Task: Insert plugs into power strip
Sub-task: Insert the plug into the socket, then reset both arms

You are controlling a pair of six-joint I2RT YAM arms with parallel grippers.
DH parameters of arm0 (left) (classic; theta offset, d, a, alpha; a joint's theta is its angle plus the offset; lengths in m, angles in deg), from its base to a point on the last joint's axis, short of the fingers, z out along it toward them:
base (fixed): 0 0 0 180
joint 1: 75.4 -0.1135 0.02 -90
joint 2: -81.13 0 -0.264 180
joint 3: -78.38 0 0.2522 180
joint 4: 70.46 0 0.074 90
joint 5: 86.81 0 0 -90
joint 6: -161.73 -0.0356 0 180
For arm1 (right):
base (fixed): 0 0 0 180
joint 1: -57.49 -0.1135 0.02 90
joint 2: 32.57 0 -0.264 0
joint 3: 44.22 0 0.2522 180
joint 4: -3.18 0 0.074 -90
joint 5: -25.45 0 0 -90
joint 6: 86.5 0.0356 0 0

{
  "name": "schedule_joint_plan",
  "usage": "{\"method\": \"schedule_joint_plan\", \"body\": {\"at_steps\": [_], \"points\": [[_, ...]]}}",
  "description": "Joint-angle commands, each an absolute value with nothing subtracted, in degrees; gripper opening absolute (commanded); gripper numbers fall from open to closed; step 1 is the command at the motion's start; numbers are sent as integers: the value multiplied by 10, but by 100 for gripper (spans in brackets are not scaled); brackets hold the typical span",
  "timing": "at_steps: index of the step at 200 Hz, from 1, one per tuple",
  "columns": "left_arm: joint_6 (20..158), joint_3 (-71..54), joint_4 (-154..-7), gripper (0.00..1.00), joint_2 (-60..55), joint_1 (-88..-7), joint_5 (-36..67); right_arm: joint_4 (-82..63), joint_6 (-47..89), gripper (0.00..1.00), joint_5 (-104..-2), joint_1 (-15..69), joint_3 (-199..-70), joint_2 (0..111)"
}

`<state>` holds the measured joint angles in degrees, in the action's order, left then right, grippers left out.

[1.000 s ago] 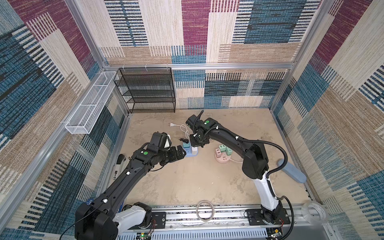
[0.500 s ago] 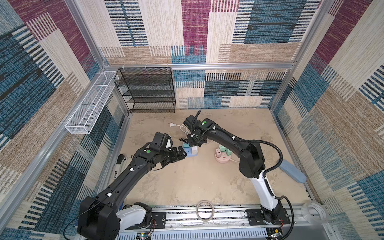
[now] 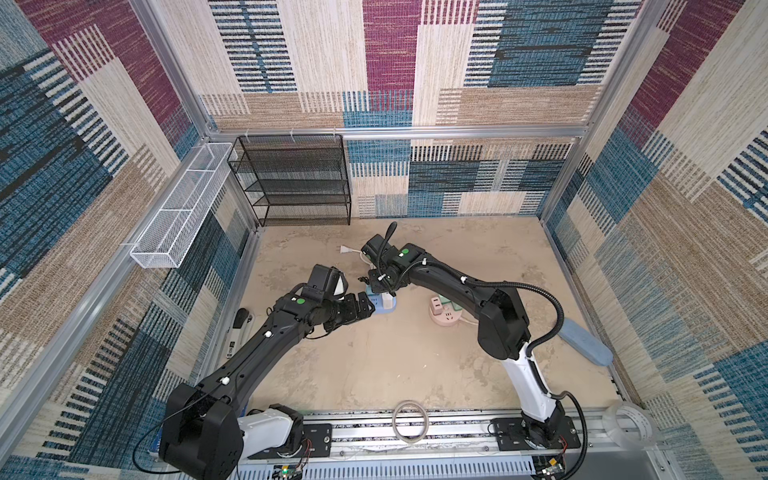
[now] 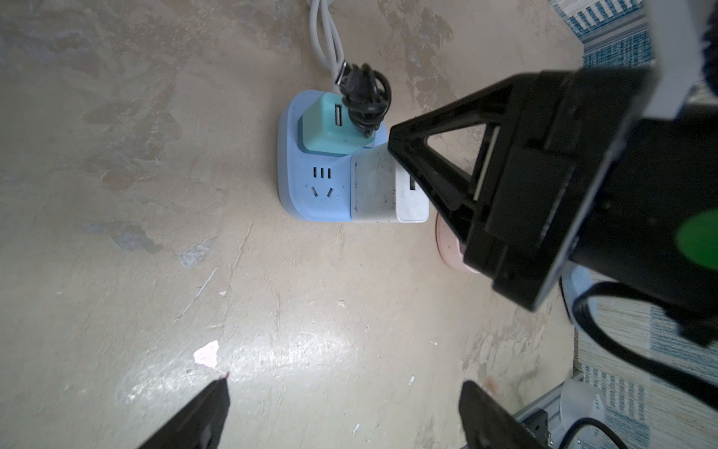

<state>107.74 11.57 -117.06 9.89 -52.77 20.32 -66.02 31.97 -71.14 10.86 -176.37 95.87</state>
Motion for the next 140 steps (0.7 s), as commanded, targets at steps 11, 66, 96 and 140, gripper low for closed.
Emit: {"method": "schedule_joint_plan", "body": {"at_steps": [11,66,96,140], "points": [[1066,98,-1173,97,97,-528,200,-723,320,22,-699,119,-1822,949],[1069,86,-1178,99,118,-528,45,-703,285,97,-724,126,-1802,827],[1029,151,-1047,99,185,-524,-73,-556,265,100,-753,137,-1551,646],[887,258,-851,99,279,-524,-254,-405,272,100,-794,160,-1277,447]]}}
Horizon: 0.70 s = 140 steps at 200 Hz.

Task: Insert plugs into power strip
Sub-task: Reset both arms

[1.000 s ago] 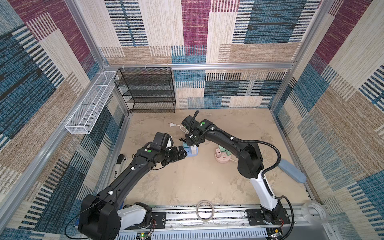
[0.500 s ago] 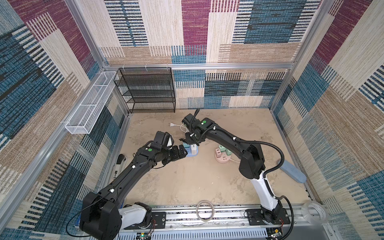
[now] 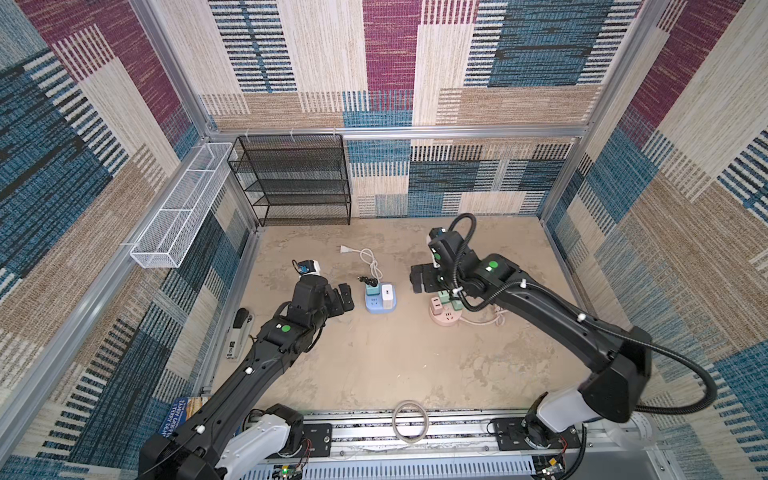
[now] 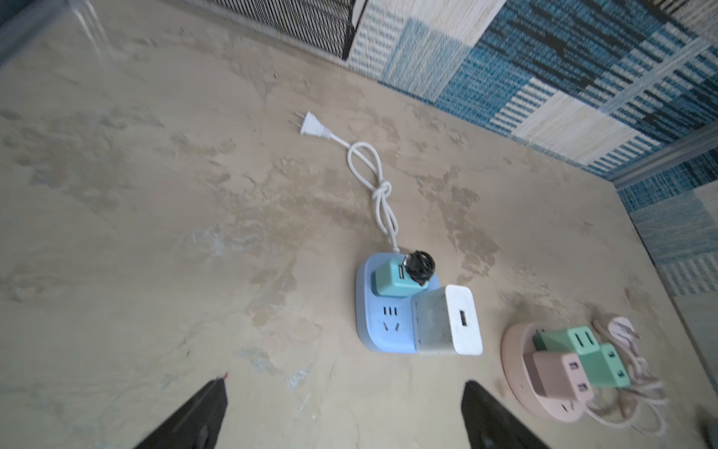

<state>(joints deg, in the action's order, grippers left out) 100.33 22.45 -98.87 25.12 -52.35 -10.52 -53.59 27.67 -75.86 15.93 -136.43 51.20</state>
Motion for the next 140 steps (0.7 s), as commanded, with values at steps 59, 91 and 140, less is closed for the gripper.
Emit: {"method": "schedule_joint_plan", "body": {"at_steps": [59,91,140], "points": [[697,388,-573,100,154,-583,-421,-355,221,100,-845,160,-1184,475],[677,427,-356,97,-2,-629,-383,-251,193,100,-856,163,-1117,411],[714,411,-384,99,-32,-686,-234,-102,136,100,-1007,222,-1018,395]]}}
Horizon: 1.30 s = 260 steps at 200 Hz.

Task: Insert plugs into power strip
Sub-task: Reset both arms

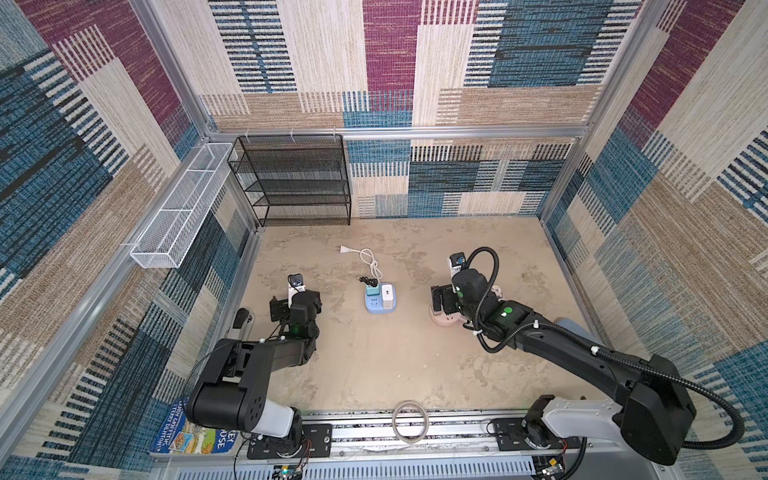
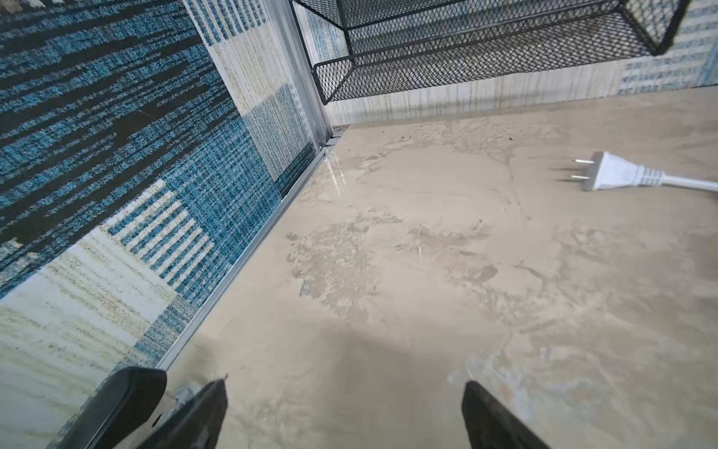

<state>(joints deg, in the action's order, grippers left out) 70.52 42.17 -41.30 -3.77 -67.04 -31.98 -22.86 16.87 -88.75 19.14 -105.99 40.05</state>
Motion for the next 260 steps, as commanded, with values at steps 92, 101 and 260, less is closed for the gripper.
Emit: {"method": "schedule_joint_plan", "body": {"at_steps": [92,101,260], "points": [[713,445,-311,99,-57,-711,-145,296,77,100,-997,453,-822,478],[705,448,-278,99,-72,-712,-148,355,88,100,-970,477,-788,480],[708,432,-311,99,-71,-714,-143,639,39,100,-731,564,-693,551]]}}
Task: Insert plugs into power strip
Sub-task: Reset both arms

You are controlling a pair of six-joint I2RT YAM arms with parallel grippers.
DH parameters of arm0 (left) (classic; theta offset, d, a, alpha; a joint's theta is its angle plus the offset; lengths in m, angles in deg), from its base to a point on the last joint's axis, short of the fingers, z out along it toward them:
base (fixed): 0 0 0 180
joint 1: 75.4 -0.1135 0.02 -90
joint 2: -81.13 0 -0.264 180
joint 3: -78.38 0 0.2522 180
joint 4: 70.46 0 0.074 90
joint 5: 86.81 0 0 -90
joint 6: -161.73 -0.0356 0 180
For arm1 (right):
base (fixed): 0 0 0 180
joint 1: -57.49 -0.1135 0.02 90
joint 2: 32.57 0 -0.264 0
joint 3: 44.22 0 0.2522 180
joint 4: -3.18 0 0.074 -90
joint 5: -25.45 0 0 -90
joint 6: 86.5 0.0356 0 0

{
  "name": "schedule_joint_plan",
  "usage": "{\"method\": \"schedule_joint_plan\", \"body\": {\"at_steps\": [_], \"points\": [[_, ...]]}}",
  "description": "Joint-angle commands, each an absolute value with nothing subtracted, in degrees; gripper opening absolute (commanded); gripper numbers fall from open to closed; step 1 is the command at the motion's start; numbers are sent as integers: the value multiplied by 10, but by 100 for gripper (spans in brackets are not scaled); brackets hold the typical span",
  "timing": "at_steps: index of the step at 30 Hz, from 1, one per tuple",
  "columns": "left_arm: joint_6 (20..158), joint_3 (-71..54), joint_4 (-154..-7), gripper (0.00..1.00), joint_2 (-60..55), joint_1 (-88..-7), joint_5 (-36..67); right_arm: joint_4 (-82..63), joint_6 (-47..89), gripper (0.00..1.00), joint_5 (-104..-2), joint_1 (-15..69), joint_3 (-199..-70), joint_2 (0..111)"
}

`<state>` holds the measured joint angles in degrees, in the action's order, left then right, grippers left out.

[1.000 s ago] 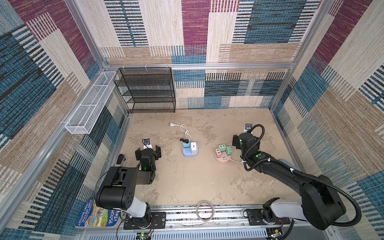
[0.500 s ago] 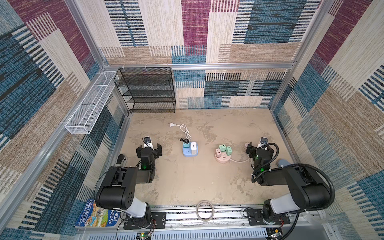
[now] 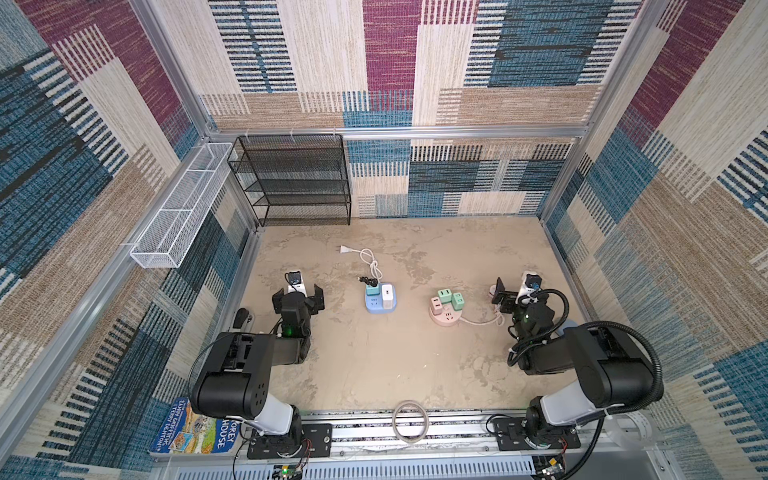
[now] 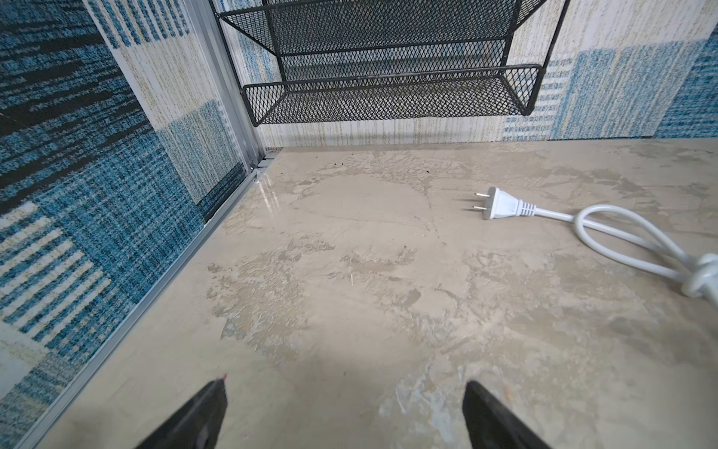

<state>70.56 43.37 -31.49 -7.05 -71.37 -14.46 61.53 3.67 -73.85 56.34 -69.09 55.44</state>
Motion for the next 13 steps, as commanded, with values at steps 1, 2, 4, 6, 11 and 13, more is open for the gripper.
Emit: {"method": "schedule_joint_plan", "body": {"at_steps": [1,2,4,6,11,13], "points": [[708,432,-312,99,-71,-714,-142,638,39,100,-731,564,-693,551],[708,431,-314,99,-71,-714,-142,647,38,100,-731,563,-692,554],[708,431,-314,99,-71,-714,-142,638,39,100,-729,564,-696,554],[708,431,-314,99,-71,-714,-142,633,39,100,-730,564,-699,555],[708,429,-317,99,-72,-714,-140,625,32,100,-687,571,-703,556],[709,428,-319,99,-70,-715,-139,635,29,100,-686,571,-697,552]]}}
